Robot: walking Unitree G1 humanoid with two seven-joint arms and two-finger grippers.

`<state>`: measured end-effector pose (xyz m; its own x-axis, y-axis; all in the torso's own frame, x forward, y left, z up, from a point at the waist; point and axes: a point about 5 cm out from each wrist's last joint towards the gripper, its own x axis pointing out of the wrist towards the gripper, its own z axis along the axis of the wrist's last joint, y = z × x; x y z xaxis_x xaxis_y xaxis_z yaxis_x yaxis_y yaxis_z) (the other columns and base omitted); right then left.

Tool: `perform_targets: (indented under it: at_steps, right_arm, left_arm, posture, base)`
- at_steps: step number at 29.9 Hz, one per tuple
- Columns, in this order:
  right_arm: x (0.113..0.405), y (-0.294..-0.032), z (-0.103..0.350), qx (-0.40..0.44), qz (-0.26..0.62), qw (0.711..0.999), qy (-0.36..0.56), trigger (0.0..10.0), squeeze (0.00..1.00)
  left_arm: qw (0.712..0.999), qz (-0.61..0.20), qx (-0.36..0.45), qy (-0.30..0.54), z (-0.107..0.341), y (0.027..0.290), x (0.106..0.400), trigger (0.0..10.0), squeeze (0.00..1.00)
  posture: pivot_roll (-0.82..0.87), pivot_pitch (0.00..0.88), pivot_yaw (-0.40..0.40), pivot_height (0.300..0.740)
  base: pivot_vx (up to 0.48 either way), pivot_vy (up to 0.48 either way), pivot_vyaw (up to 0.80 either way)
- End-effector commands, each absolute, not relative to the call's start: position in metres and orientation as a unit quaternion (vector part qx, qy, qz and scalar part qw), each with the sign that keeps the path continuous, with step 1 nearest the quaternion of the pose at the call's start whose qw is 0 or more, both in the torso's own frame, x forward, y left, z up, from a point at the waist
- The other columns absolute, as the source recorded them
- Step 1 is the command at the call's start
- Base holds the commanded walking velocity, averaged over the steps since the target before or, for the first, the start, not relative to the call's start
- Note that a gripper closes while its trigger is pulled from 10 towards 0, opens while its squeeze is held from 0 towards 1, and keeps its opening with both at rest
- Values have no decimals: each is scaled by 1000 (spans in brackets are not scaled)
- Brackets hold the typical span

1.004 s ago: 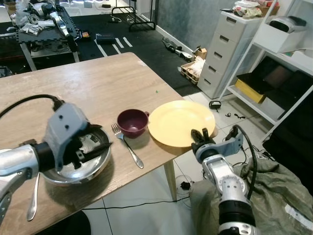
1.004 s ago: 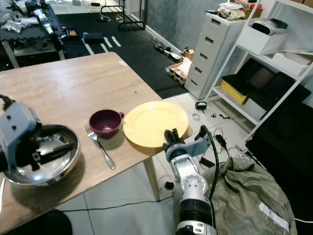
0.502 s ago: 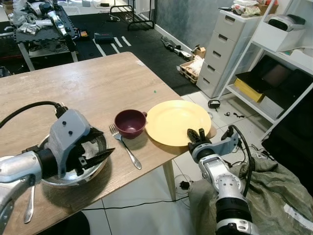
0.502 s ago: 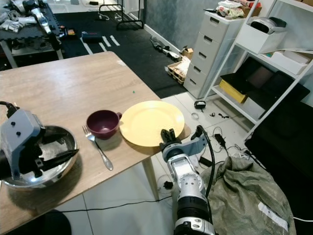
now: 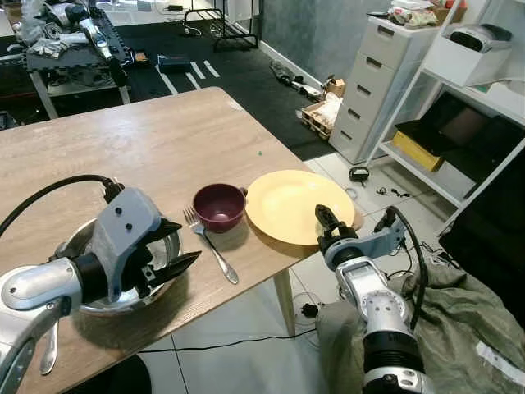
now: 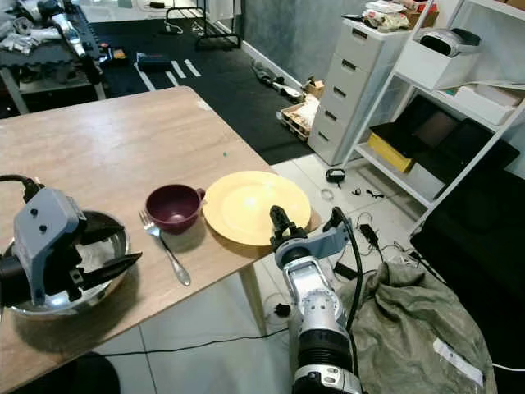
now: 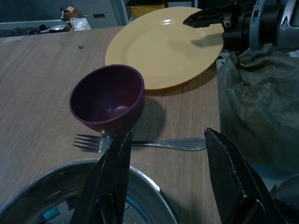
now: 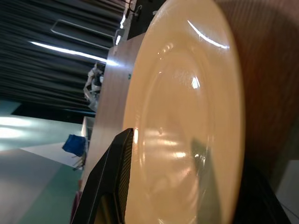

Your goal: Setting the table

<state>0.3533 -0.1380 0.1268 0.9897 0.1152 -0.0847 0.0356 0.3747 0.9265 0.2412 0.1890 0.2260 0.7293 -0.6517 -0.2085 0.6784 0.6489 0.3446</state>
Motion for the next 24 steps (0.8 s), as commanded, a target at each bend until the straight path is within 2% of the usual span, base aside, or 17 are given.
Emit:
perform_targets:
  at_steps: [1, 2, 3, 4, 5, 6, 7, 8, 10, 13, 19, 24]
  right_arm:
    - [350, -143, 121, 546, 18, 834, 74, 10000, 0]
    - [348, -147, 121, 495, 23, 865, 78, 10000, 0]
    - [347, -149, 121, 465, 28, 881, 80, 10000, 0]
    - [347, -149, 121, 465, 28, 881, 80, 10000, 0]
    - [345, -154, 123, 400, 41, 912, 80, 10000, 0]
    - [344, -159, 125, 359, 48, 929, 75, 10000, 0]
    - [344, -159, 125, 359, 48, 929, 75, 10000, 0]
    - [343, -168, 130, 312, 59, 946, 70, 10000, 0]
    - [342, -173, 139, 279, 81, 955, 59, 10000, 0]
    - [343, -173, 142, 272, 88, 957, 55, 10000, 0]
    - [344, -179, 154, 305, 97, 947, 20, 10000, 0]
    - [342, -198, 168, 316, 98, 943, -25, 10000, 0]
  left_arm:
    - [906, -371, 203, 38, 224, 187, 240, 10000, 0]
    - [906, -370, 202, 37, 224, 187, 240, 10000, 0]
    - [906, -370, 202, 36, 224, 186, 240, 10000, 0]
    - [906, -370, 202, 36, 224, 186, 240, 10000, 0]
    - [906, -370, 201, 36, 224, 186, 240, 10000, 0]
    - [906, -371, 200, 35, 224, 186, 240, 10000, 0]
    - [906, -371, 200, 35, 224, 186, 240, 10000, 0]
    - [906, -371, 199, 35, 223, 185, 240, 10000, 0]
    - [906, -371, 198, 35, 223, 184, 241, 10000, 0]
    - [907, -372, 197, 34, 223, 184, 241, 10000, 0]
    - [906, -373, 195, 32, 223, 182, 241, 10000, 0]
    - [906, -375, 195, 33, 223, 182, 241, 10000, 0]
  posture:
    - [124, 47, 1, 740]
    - [121, 48, -1, 740]
    - [121, 48, -1, 740]
    - [121, 48, -1, 740]
    - [118, 50, -2, 740]
    - [113, 50, -2, 740]
    - [113, 50, -2, 740]
    - [110, 51, -3, 740]
    - [104, 51, -3, 740]
    - [103, 51, -4, 740]
    - [107, 52, -3, 740]
    - [106, 53, 4, 740]
  base:
    - [0, 0, 0]
    - [0, 0, 0]
    - [0, 0, 0]
    - [0, 0, 0]
    - [0, 0, 0]
    - [0, 0, 0]
    - [0, 0, 0]
    - [0, 0, 0]
    - [0, 0, 0]
    - [0, 0, 0]
    - [0, 0, 0]
    - [0, 0, 0]
